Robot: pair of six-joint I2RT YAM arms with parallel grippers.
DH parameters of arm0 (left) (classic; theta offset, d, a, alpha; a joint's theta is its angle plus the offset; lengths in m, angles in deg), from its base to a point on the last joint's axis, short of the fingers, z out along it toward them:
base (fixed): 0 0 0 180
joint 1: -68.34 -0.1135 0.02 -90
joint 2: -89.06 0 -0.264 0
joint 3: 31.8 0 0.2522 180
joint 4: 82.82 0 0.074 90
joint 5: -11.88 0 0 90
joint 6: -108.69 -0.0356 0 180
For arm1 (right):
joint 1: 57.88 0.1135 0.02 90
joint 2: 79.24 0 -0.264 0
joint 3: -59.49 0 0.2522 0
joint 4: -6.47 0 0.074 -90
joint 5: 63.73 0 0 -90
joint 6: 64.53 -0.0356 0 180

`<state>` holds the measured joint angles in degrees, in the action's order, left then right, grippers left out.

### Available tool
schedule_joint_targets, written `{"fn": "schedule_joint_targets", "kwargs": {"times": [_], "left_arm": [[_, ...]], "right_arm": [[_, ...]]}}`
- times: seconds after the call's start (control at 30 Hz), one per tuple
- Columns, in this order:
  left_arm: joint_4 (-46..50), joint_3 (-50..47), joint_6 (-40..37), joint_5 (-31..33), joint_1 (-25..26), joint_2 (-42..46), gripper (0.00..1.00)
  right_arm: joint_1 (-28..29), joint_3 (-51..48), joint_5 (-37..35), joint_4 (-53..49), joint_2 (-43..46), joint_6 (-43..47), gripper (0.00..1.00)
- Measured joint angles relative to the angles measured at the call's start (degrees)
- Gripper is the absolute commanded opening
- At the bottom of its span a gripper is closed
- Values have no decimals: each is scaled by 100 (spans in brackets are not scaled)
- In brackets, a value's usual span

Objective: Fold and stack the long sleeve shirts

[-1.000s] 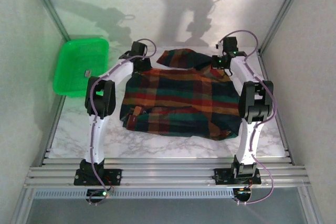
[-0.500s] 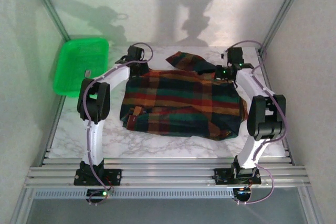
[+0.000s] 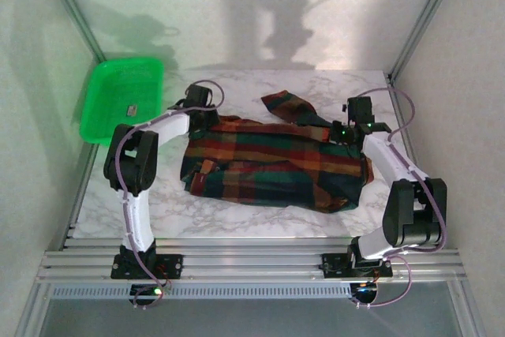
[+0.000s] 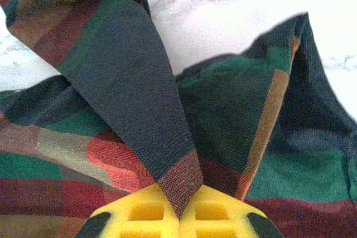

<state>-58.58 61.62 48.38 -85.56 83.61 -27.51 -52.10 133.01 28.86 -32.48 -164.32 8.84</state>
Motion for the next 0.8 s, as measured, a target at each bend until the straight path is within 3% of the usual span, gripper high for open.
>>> {"fn": "schedule_joint_targets", "kwargs": {"times": [0.27, 0.43, 0.47, 0.57, 0.73, 0.8], "left_arm": [[-142, -675, 339, 149, 138, 190, 0], [-179, -918, 573, 297, 208, 273, 7], [-195, -960, 640, 317, 219, 299, 11], [-254, -1158, 907, 492, 232, 461, 48], [-212, -1486, 1451, 933, 225, 1010, 82], [-136, -1451, 1561, 1095, 225, 1287, 85]], "right_arm": [[0, -638, -90, -175, 105, -651, 0], [0, -935, -109, -245, 105, -1095, 0], [4, -1010, -109, -247, 103, -1180, 0], [11, -1211, -122, -245, 85, -1394, 8], [44, -1425, -262, -328, 44, -1633, 35], [50, -1429, -304, -378, 55, -1648, 44]]}}
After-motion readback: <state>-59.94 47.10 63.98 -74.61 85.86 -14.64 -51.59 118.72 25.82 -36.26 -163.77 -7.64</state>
